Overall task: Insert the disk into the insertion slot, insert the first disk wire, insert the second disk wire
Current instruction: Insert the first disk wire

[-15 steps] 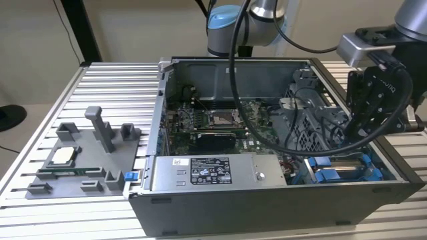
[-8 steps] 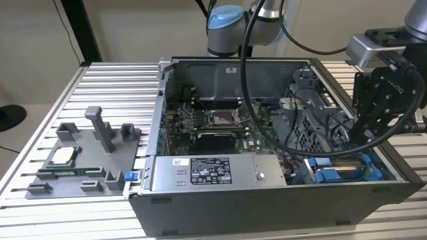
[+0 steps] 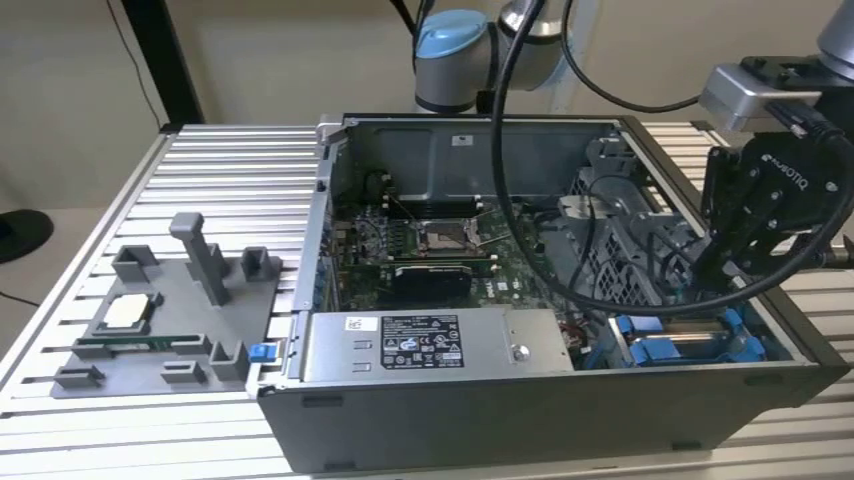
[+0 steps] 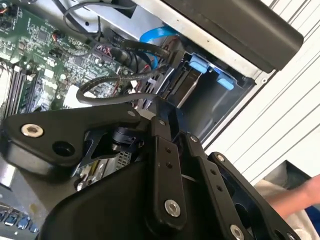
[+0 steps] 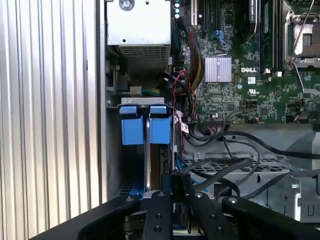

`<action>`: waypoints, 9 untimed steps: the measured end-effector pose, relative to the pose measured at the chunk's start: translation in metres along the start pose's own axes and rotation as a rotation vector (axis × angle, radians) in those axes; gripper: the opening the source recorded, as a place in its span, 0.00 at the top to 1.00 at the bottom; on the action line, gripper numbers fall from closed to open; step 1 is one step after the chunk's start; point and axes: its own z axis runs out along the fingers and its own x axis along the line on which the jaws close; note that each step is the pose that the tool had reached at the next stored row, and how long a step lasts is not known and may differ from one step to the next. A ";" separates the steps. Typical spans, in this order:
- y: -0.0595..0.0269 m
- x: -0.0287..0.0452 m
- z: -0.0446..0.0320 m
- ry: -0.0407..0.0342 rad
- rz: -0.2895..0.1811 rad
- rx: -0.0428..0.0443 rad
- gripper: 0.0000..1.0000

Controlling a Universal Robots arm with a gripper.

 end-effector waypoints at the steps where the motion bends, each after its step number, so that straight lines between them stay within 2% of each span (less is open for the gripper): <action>1: -0.0022 0.0000 0.0008 -0.0008 0.000 -0.0017 1.00; 4: -0.0095 0.0001 0.0036 -0.0050 0.000 -0.0056 1.00; 9: -0.0110 0.0019 0.0091 -0.0080 -0.002 -0.0060 1.00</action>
